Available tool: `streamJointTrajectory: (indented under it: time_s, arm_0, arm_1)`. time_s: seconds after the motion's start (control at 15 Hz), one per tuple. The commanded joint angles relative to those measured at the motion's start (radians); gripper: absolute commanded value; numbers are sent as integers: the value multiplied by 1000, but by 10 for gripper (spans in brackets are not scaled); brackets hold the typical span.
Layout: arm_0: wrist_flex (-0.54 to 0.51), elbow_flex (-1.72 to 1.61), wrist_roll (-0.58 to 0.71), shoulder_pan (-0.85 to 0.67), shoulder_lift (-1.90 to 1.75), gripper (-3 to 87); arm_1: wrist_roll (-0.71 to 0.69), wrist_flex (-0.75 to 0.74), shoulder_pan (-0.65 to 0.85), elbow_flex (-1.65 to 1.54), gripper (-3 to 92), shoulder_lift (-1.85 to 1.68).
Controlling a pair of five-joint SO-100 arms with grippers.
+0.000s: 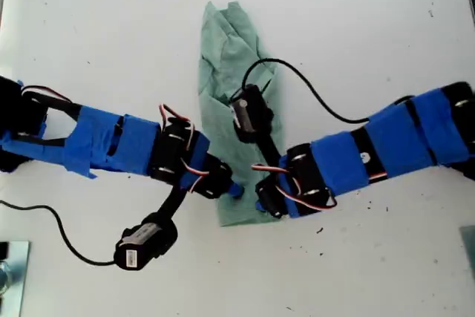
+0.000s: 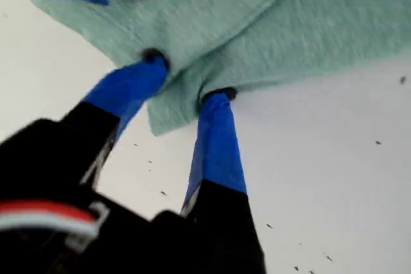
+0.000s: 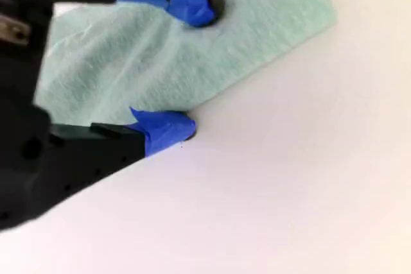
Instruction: Fold t shirt
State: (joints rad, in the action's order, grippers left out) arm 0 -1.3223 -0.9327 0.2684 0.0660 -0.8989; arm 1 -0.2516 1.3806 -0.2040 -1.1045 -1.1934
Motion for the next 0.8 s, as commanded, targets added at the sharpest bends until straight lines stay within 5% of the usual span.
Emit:
streamJointTrajectory:
  time_s: [0.0, 0.73]
  arm_0:
    - [18, 18, 21, -5, 34, -2]
    - [52, 46, 144, 210, -238, -2]
  arm_1:
    - [14, -15, -21, 9, -15, 6]
    - [-193, -28, -181, 290, -14, -144]
